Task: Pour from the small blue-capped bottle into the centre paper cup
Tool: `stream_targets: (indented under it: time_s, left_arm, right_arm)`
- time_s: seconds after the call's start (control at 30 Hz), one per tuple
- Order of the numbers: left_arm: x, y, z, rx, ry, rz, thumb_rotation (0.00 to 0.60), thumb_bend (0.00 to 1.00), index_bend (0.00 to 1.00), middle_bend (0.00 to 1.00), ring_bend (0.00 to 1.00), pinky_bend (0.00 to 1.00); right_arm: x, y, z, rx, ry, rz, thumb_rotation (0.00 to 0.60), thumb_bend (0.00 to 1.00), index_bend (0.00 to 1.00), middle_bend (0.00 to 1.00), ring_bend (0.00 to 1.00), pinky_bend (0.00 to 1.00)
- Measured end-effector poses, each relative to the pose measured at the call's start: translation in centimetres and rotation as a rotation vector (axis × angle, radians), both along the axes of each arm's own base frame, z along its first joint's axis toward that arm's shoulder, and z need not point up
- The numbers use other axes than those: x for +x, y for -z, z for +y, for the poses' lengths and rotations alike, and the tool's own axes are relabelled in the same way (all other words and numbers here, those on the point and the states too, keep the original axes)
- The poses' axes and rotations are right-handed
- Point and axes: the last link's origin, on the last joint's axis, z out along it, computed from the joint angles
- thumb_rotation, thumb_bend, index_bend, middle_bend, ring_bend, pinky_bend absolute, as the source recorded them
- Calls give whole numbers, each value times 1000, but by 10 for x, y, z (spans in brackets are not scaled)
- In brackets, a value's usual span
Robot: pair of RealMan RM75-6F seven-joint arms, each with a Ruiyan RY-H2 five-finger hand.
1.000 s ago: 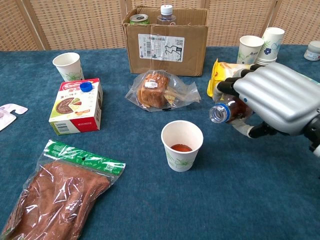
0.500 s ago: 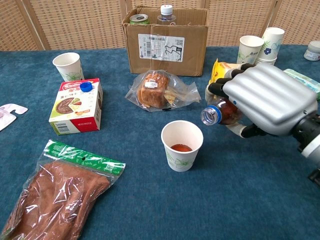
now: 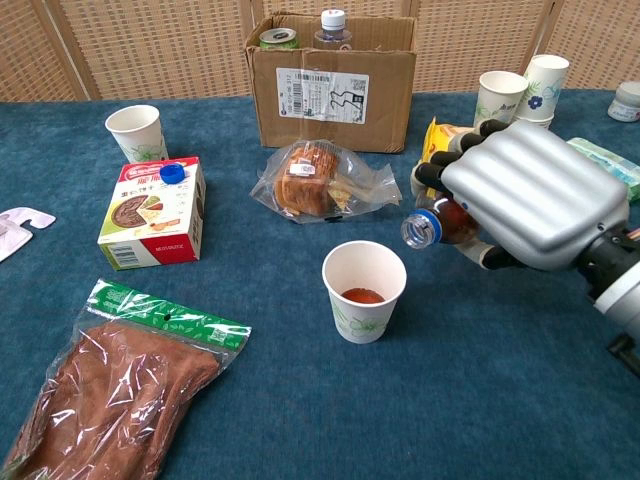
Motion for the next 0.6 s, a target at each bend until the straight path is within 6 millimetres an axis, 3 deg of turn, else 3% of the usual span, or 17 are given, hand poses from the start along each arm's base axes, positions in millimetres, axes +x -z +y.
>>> stream_targets:
  time_s: [0.6]
  left_arm:
    - [0,0,0,-3,3,0,600,247,0,0,0,0]
  right_arm:
    - [2,4,7,-27,-3,37,600,900,463,601,288,770]
